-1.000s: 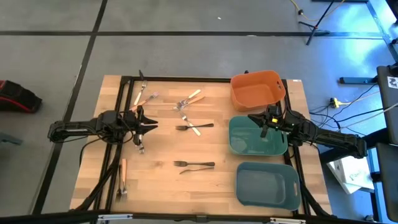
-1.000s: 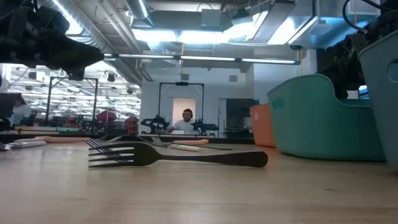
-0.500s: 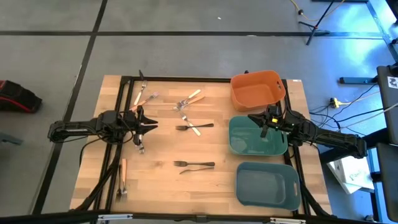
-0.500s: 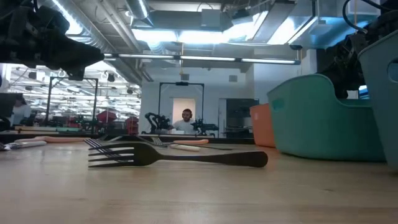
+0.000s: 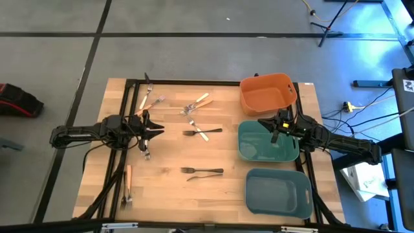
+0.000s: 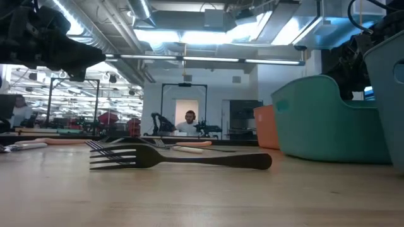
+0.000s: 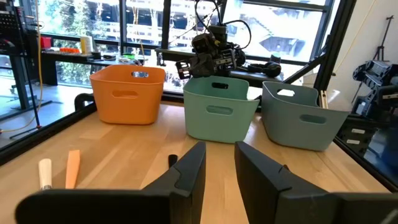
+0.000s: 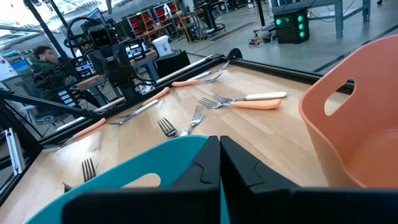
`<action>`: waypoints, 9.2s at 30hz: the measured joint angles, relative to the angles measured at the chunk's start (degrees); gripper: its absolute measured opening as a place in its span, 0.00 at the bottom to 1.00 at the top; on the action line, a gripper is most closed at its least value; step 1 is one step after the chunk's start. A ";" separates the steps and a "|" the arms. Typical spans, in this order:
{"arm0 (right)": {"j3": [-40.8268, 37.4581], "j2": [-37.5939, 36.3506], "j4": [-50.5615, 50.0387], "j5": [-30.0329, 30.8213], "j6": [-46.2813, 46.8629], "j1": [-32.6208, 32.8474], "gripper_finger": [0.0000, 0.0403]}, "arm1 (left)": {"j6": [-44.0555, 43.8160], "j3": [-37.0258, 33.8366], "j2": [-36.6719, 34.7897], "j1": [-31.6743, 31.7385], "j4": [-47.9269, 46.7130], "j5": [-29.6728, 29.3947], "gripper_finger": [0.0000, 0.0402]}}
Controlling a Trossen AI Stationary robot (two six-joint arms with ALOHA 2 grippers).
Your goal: Sort silverware by color (type)
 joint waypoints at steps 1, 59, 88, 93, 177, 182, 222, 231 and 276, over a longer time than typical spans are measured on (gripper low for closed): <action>0.00 -0.01 0.00 0.00 0.00 -0.01 0.00 | -0.01 0.00 0.00 0.00 -0.01 0.00 0.20; 27.73 37.69 12.85 4.28 -13.12 -0.01 0.00 | 24.27 -0.04 1.95 2.08 22.29 -4.27 0.20; 76.43 93.57 -15.05 0.71 -23.86 0.47 0.12 | 24.11 -0.02 1.95 2.10 22.36 -4.87 0.20; 77.87 96.42 -18.74 -3.45 -23.86 1.76 0.29 | 24.00 0.00 1.95 2.08 22.32 -4.87 0.20; 70.07 74.98 -34.94 9.90 -27.24 8.77 0.01 | 22.15 0.04 1.95 2.08 22.35 -4.46 0.20; 66.60 68.35 -36.95 12.03 -26.44 6.34 0.01 | 22.15 0.04 1.95 2.10 22.36 -4.46 0.20; 39.60 54.82 -29.76 5.26 -36.24 -32.79 0.00 | 20.64 0.04 1.95 2.09 22.01 -4.70 0.20; 38.25 59.53 -28.69 6.62 -35.95 -32.65 0.00 | 20.64 0.04 1.95 2.10 22.01 -4.71 0.20; 58.47 62.64 -24.63 2.69 -30.82 -2.25 0.38 | 20.66 0.00 1.95 2.08 21.64 -6.21 0.20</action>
